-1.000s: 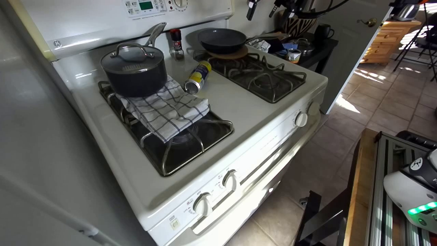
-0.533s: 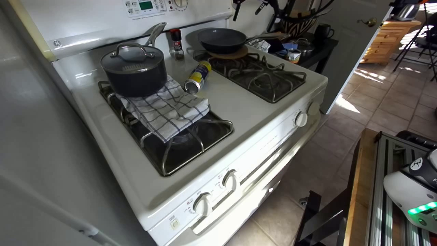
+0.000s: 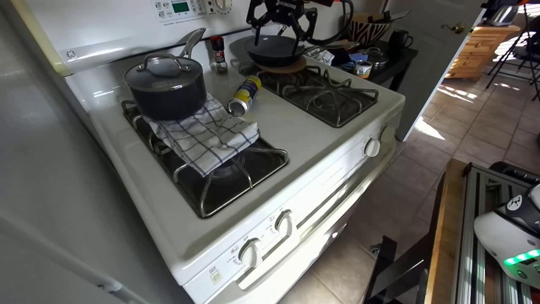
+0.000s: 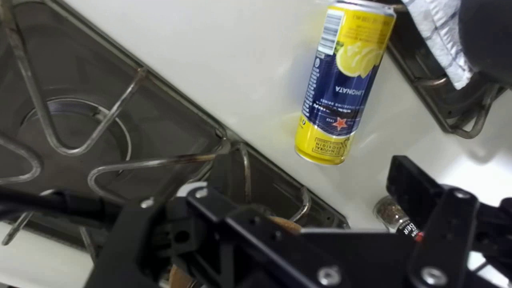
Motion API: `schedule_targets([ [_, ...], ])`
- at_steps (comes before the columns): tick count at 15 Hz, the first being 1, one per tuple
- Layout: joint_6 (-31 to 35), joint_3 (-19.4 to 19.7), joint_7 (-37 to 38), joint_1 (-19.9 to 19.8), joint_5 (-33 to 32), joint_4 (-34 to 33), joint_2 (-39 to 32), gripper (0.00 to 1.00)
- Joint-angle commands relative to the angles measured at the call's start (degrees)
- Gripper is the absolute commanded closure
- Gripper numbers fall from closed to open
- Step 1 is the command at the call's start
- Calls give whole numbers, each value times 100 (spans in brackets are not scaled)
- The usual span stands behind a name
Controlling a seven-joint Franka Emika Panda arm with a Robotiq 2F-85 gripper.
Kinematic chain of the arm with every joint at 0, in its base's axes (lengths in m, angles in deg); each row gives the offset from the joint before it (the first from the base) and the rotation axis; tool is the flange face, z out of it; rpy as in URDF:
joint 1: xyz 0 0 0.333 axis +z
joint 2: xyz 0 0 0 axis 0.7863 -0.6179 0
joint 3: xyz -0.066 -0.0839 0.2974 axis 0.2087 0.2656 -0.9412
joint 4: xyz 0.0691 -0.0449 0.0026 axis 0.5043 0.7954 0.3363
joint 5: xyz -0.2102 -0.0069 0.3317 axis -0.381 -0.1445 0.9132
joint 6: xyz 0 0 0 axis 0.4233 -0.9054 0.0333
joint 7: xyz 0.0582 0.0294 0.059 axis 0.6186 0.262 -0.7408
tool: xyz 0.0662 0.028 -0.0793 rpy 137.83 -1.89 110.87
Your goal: Pick up the yellow can from the stove top and place it on the tea towel
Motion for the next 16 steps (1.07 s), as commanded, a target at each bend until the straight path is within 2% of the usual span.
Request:
schedule_targets([
  [1, -61, 363, -22, 353, 68, -200, -218, 0],
  [6, -35, 470, 0, 463, 74, -613, -659, 0],
  [9, 390, 518, -360, 425, 706, -878, -1080, 0],
  [12, 487, 513, -574, 442, 1295, -1314, -1560, 0],
  [16, 159, 542, -568, 623, 1426, -1670, -1972, 0],
])
